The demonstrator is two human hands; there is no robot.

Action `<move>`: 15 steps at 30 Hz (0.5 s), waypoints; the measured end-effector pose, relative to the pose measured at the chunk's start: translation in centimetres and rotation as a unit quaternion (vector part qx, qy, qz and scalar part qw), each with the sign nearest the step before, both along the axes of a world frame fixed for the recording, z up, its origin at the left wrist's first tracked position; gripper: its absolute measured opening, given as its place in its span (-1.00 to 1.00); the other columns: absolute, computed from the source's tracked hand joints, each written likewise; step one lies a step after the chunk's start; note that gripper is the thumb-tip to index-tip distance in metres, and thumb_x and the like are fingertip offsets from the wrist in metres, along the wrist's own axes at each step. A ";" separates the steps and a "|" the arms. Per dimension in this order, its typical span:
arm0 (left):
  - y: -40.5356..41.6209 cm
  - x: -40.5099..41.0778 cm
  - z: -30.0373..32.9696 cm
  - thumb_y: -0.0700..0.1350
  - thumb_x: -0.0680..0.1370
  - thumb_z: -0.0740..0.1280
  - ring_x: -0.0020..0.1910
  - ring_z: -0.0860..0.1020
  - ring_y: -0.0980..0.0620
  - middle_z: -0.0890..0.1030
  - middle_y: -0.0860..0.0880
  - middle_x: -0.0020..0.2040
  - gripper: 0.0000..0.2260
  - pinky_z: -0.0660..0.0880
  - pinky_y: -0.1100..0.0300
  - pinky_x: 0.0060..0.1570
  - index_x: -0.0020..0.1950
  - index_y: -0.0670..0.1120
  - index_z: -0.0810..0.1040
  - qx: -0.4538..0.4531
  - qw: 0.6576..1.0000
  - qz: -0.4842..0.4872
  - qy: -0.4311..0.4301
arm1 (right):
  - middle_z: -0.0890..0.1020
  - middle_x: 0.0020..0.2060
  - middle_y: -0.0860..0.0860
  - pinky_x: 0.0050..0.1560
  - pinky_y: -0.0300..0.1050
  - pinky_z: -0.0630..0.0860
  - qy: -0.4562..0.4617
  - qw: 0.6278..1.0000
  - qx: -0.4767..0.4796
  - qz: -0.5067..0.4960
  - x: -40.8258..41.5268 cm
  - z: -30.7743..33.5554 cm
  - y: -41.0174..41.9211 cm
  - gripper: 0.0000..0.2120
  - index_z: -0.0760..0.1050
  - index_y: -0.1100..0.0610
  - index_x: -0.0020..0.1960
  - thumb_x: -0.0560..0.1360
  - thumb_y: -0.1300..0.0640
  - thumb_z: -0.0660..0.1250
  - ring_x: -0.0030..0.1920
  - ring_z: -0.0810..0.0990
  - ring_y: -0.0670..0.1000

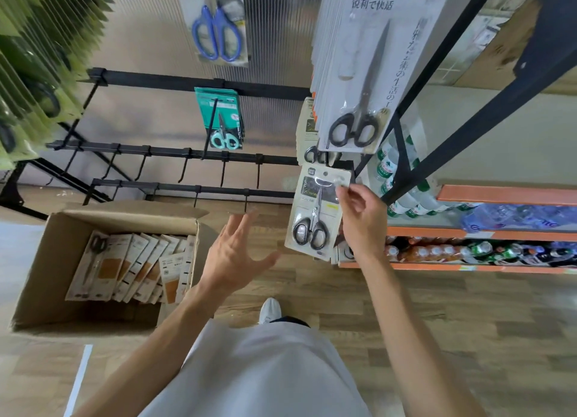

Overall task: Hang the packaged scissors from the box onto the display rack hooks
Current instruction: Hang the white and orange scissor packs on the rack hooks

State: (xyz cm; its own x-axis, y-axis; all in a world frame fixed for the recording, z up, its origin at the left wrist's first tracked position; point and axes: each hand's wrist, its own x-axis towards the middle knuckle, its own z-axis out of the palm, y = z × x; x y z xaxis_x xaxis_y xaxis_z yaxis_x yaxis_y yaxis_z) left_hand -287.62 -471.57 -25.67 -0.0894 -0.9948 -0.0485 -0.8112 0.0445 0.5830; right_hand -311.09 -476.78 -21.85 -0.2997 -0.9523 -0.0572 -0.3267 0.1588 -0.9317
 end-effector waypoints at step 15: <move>-1.2 -0.5 0.7 0.16 0.44 0.48 0.15 0.51 0.00 0.49 -0.01 0.28 -0.30 0.48 0.08 0.12 0.49 0.00 0.29 -0.021 1.000 -0.013 0.016 | 0.67 -0.01 0.00 -0.29 -0.53 0.43 0.219 0.975 0.046 -0.002 -0.2 -0.4 -9.7 -0.79 0.60 0.24 0.12 0.60 0.11 0.34 -0.09 0.62 -0.10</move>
